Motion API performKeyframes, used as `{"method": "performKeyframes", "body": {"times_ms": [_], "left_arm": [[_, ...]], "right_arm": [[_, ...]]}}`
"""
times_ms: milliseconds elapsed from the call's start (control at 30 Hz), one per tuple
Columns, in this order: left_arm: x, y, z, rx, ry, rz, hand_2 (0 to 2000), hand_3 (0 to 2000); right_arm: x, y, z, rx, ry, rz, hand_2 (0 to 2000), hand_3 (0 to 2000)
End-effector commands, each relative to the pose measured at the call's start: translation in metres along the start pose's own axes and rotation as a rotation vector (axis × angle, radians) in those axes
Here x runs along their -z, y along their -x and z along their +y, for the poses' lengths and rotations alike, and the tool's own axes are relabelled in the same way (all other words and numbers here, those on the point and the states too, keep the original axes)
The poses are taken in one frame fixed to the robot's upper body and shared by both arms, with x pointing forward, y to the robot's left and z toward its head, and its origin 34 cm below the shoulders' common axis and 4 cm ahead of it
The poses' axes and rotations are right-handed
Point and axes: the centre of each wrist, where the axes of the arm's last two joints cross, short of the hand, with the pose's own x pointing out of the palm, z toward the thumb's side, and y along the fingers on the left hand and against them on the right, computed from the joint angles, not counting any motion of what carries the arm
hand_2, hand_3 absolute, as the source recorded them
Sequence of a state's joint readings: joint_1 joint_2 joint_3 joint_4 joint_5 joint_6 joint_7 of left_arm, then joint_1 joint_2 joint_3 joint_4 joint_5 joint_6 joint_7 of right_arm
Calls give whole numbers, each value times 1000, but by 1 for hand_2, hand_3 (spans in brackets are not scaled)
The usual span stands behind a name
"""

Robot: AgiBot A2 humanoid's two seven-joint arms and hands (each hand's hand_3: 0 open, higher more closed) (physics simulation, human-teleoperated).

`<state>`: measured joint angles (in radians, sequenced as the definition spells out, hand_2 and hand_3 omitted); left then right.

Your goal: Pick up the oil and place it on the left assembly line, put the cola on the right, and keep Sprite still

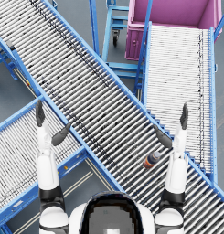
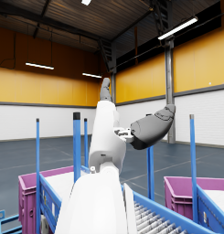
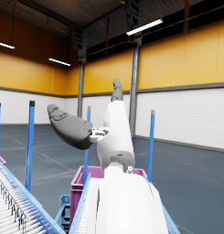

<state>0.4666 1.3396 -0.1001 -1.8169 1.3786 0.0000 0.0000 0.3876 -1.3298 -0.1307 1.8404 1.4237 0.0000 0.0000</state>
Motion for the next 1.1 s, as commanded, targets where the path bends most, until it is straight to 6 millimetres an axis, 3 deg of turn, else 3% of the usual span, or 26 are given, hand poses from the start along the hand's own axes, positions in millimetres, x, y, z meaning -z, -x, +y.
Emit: {"method": "performKeyframes", "body": {"times_ms": [33,300,833,1100], "left_arm": [[-4,0,4,-2,-19,0,0,0],[-14,-4,16,12,-69,-8,0,0],[-14,-7,14,8,-70,-21,0,0],[-11,-9,8,11,-55,-27,0,0]], "right_arm": [[-6,2,-6,5,29,3,0,0],[-18,4,-22,14,88,6,0,0],[-10,5,-12,29,53,-4,0,0],[-9,-5,-2,-1,37,-19,0,0]]}}
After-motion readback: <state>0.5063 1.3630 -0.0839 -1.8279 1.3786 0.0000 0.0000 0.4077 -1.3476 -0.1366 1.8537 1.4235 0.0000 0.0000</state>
